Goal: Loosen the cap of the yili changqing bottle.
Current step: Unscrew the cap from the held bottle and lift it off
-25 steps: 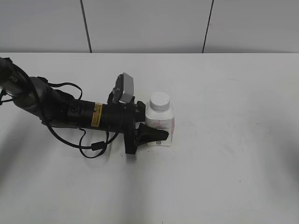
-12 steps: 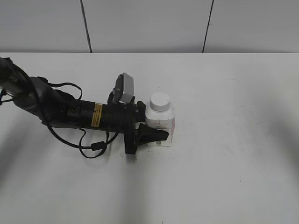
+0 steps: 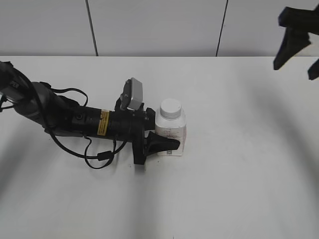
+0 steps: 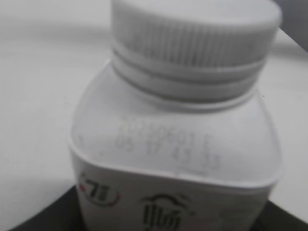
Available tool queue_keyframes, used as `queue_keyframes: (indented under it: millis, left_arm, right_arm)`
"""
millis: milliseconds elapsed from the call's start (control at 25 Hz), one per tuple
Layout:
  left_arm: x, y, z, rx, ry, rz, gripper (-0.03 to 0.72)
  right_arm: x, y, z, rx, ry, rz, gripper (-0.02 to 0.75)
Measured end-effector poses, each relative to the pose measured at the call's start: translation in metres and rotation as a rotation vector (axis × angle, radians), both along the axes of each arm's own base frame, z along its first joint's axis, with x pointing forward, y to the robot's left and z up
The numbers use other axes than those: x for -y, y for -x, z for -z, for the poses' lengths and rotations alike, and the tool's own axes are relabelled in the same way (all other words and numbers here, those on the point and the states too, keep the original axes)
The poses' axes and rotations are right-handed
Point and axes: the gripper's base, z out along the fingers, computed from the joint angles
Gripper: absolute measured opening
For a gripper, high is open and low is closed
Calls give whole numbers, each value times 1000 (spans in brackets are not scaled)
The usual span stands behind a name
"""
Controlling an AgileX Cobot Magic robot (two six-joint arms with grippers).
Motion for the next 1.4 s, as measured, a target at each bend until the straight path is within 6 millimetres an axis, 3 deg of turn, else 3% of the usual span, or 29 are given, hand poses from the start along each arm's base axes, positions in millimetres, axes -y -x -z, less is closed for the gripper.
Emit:
queue_keyframes:
  millis: [280,440,640,1080,1400]
  left_arm:
    - [0,0,0,0,1,0,394]
    - [0,0,0,0,1,0,394]
    - [0,0,0,0,1,1,394]
    - [0,0,0,0,2,0,394]
    - [0,0,0,0,2,0,394]
  right_arm:
    - [-65,-46,26,-57,-16,-65,547]
    - [-108,-58,35,-60,-33,-121,547]
    - [-147,-61,41,-59,-46,-176,547]
    - [-185,-51,66,-118,-28,-246,547]
    - [-196,-46,73,-132,-19,-273,547]
